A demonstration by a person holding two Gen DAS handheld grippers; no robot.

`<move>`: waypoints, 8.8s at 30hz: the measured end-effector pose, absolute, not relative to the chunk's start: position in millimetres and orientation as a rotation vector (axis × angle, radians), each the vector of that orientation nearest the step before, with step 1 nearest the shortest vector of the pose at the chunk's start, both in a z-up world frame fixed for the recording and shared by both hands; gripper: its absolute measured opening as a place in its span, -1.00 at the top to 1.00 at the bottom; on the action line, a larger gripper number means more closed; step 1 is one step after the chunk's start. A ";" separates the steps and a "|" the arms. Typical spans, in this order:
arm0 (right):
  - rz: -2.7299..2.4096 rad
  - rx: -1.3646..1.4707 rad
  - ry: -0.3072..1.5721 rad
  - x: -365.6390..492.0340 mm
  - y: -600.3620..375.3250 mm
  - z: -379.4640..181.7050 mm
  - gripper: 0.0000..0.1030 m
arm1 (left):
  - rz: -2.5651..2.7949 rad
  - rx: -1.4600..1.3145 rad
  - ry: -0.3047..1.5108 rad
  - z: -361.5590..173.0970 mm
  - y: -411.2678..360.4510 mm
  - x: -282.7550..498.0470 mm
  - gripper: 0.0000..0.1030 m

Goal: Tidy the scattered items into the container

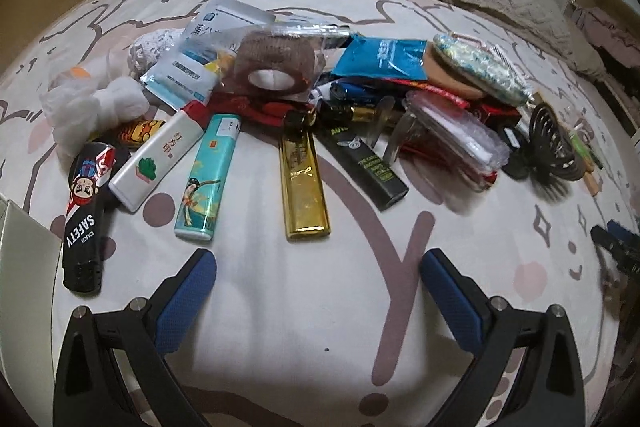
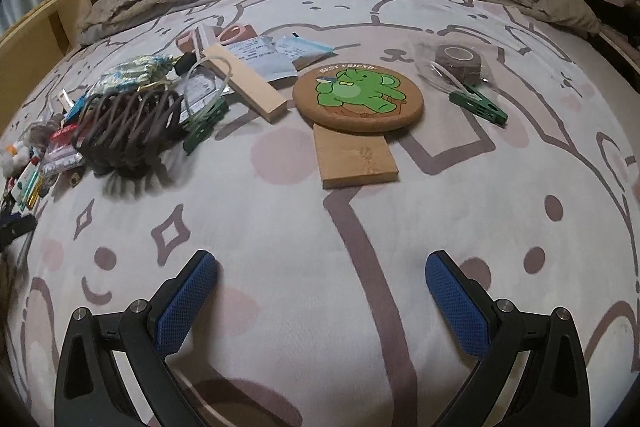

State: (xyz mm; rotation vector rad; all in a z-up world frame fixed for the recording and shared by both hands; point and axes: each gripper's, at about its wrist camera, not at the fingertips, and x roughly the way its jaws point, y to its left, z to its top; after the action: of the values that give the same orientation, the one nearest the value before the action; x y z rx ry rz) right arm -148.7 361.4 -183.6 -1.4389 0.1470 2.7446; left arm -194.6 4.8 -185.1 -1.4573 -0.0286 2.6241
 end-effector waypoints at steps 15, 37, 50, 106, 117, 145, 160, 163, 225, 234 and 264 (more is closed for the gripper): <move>2.746 -1.452 0.175 -182.8 374.7 -191.2 -1.00 | 2.647 -1.455 -0.042 -188.4 3.6 -194.1 -1.00; 2.723 -1.266 0.048 -189.5 374.3 -183.2 0.08 | 2.723 -1.373 -0.163 -179.3 -6.8 -196.3 -0.17; 2.764 -1.257 -0.023 -179.4 363.7 -181.5 0.08 | 2.732 -1.349 -0.187 -176.7 -10.6 -203.8 0.60; 2.909 -1.428 -0.129 -43.6 292.9 -176.0 -0.26 | 2.230 -1.259 0.335 -165.5 140.7 -31.4 0.16; 2.831 -1.481 -0.094 -46.7 303.2 -177.3 -0.86 | 2.314 -1.314 0.390 -165.9 125.3 -47.5 -0.34; 2.642 -1.393 0.062 -50.0 376.9 -172.3 -0.86 | 2.393 -1.355 0.132 -164.5 109.6 -69.9 -0.69; 2.816 -1.440 -0.033 -56.9 320.3 -174.0 -1.00 | 2.420 -1.252 0.236 -180.9 148.2 -76.0 -1.00; 2.822 -1.456 -0.036 -65.7 311.7 -179.0 -1.00 | 2.435 -1.252 0.257 -182.6 150.9 -76.1 -1.00; 2.933 -1.252 -0.082 -50.7 289.6 -155.6 -0.08 | 2.485 -1.178 0.155 -159.9 138.9 -75.1 -0.57; 3.000 -1.146 -0.054 -29.4 281.9 -130.9 -0.08 | 2.513 -1.115 0.116 -131.6 127.1 -64.4 -0.57; 3.036 -0.989 -0.064 44.4 249.3 -102.8 -0.08 | 2.613 -0.996 0.132 -93.8 84.9 16.6 -0.57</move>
State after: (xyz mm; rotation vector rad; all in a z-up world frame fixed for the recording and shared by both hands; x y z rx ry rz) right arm 44.4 249.3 -102.8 -0.9889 -0.0643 3.0361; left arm 16.6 84.9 -93.8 -0.9961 0.1320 2.6128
